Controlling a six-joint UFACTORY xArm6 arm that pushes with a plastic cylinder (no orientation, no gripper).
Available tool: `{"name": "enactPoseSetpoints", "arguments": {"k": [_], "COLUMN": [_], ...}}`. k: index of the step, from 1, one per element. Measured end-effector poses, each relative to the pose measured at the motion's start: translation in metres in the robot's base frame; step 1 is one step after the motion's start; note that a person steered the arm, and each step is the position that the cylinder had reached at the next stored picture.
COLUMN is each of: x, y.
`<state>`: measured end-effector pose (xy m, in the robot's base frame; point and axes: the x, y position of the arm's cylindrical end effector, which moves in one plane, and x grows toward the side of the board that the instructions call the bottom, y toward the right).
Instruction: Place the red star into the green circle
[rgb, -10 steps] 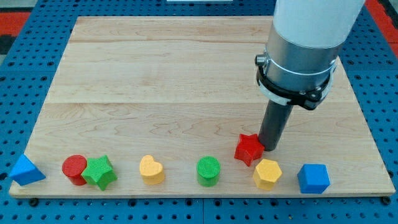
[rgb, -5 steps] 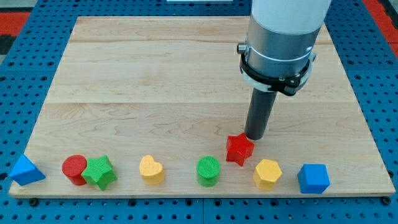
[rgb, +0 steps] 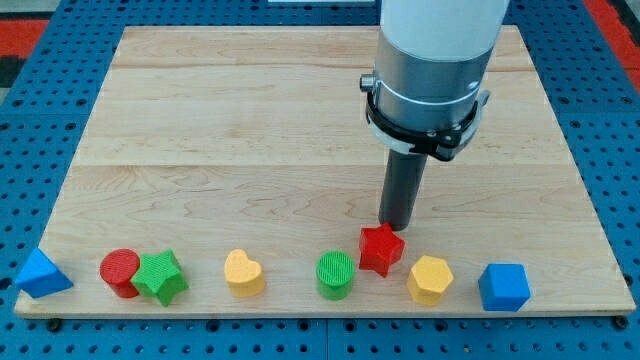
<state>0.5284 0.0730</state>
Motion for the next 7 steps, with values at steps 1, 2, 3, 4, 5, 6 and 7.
{"name": "enactPoseSetpoints", "arguments": {"k": [1,2,3,4,5,6,7], "x": [0.01,0.016,-0.017,-0.002,0.019,0.022,0.022], "y": [0.0,0.002,0.007,0.001,-0.004,-0.014,-0.014]}}
